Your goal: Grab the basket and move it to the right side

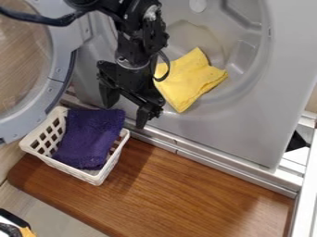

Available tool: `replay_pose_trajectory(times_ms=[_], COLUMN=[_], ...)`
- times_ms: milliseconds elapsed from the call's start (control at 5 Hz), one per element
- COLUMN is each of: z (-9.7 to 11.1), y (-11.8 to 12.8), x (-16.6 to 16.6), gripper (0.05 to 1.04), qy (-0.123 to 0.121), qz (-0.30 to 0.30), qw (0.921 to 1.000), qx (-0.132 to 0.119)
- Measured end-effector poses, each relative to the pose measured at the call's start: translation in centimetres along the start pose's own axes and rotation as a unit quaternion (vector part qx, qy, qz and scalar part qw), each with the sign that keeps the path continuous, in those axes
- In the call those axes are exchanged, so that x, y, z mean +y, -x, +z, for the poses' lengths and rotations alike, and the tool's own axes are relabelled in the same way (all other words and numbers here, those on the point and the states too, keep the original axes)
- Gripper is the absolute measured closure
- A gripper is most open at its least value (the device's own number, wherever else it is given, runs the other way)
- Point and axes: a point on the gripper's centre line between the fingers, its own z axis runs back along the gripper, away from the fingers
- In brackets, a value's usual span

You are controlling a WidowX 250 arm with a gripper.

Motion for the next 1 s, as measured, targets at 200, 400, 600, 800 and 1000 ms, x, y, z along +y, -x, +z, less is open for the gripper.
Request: replay_pose_trajectory(times_ms=[200, 400, 600, 800, 1000], z=[-0.7, -1.8, -2.8, -4.3, -5.9], y=[0.5, 0.7, 0.8, 1.1, 1.4], x=[-0.2, -0.3, -0.6, -0.4, -0.6], gripper=[0.083, 0.083, 0.083, 0.083, 0.083], qy=[0.002, -0.003, -0.002, -0.023, -0.021], qz=[-0.001, 0.0, -0.002, 0.01, 0.01], qw=[0.9999, 0.9998, 0.9998, 0.9992, 0.999], qx=[0.015, 0.02, 0.02, 0.031, 0.039])
